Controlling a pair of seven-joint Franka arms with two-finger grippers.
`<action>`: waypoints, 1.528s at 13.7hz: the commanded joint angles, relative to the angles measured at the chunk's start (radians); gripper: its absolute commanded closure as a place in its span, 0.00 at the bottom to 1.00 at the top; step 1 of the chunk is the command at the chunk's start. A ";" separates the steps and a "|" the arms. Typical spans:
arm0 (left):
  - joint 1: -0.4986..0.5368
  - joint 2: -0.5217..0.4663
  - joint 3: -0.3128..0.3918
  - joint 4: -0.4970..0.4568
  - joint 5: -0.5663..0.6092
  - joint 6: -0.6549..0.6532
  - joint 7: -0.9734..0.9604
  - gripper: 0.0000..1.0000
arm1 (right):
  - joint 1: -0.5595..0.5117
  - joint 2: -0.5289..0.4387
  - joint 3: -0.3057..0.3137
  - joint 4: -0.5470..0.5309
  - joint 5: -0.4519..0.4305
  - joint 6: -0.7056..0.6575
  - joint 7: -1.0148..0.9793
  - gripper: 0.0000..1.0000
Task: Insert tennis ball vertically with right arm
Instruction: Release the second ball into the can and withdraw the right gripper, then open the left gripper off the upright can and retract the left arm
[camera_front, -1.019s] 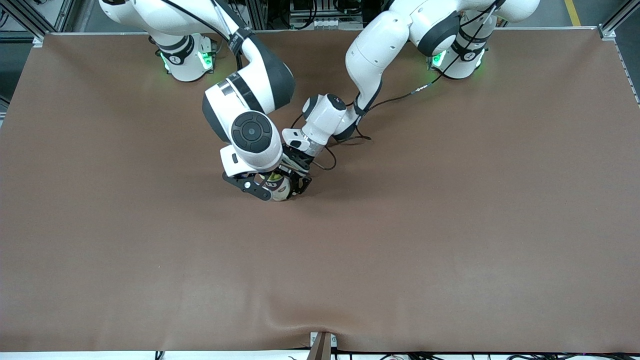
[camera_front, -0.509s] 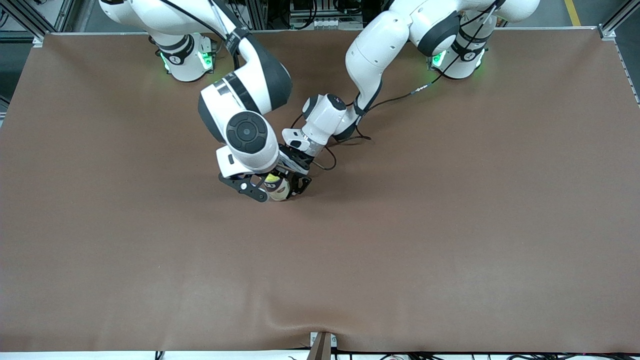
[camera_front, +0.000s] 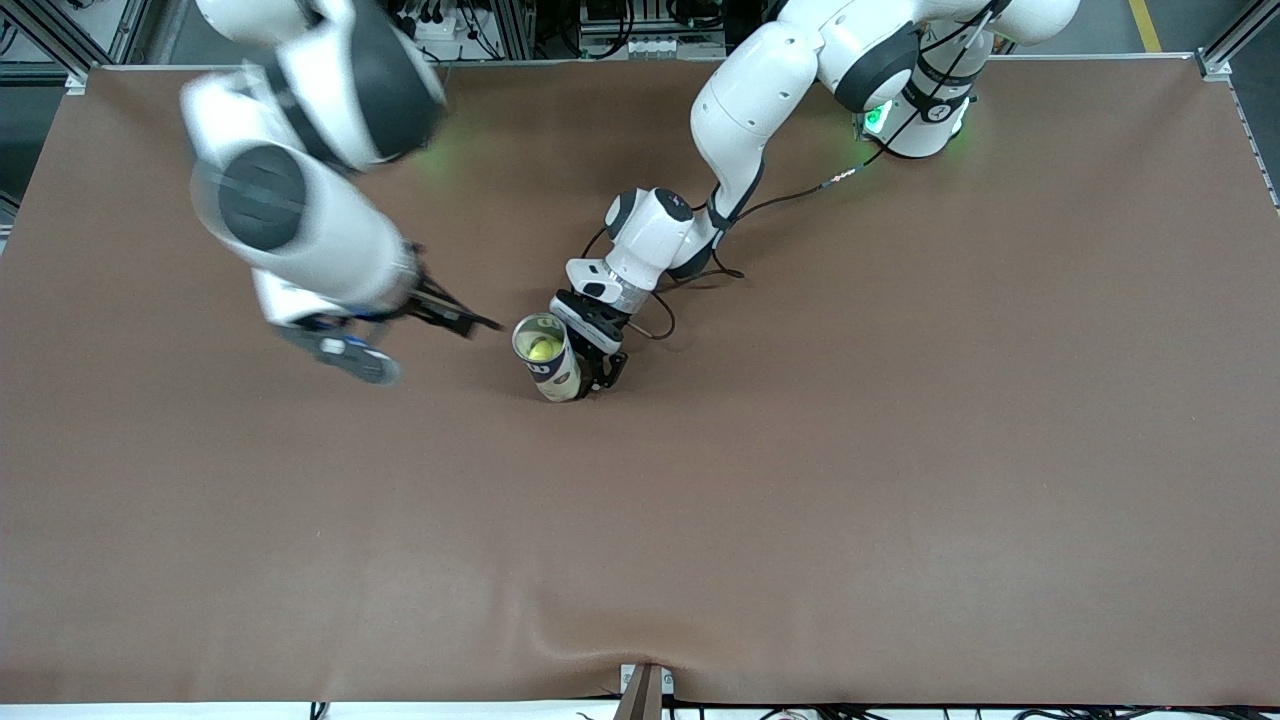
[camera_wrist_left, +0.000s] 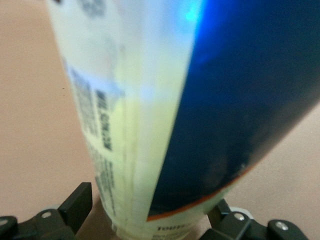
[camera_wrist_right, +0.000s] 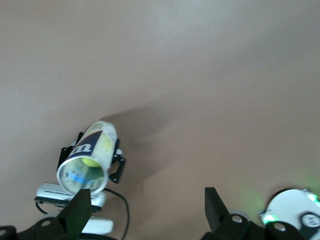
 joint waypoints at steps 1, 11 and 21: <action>-0.008 -0.024 0.006 -0.035 -0.027 -0.004 0.010 0.00 | -0.126 -0.090 0.015 -0.024 0.017 -0.064 -0.120 0.00; 0.021 -0.271 0.006 -0.324 -0.030 -0.127 0.010 0.00 | -0.437 -0.137 0.013 0.036 -0.020 -0.083 -0.513 0.00; 0.050 -0.656 0.256 -0.541 0.037 -0.781 0.010 0.00 | -0.435 -0.131 0.018 0.039 -0.015 -0.067 -0.682 0.00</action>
